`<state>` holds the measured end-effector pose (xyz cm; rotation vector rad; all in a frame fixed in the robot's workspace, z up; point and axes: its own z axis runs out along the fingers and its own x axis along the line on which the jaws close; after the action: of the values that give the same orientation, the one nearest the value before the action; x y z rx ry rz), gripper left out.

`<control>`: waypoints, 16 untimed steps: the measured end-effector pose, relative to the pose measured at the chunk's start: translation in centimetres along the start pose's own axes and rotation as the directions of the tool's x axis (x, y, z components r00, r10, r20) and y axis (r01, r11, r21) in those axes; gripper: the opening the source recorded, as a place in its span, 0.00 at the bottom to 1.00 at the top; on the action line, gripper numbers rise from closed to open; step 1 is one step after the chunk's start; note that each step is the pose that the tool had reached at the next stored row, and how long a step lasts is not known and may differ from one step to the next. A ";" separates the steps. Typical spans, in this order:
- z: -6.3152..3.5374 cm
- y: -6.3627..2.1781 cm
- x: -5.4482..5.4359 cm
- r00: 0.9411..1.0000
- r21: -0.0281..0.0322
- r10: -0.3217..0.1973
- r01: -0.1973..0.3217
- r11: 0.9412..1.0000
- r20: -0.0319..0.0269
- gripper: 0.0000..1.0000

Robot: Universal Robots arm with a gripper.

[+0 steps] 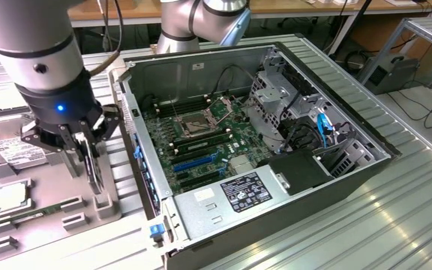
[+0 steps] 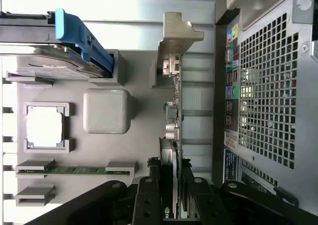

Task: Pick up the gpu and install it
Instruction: 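Pick up the gpu and move the gpu toward the slot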

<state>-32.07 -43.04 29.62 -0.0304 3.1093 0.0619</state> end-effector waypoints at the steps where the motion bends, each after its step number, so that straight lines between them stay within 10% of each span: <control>1: -0.44 0.01 0.0 1.000 0.000 0.000 0.000 1.000 0.000 0.26; 16: -8.56 -1.08 -2.5 1.000 0.000 0.001 -0.001 1.000 -0.015 0.26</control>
<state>-29.84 -44.41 38.21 -0.0301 3.1242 0.0626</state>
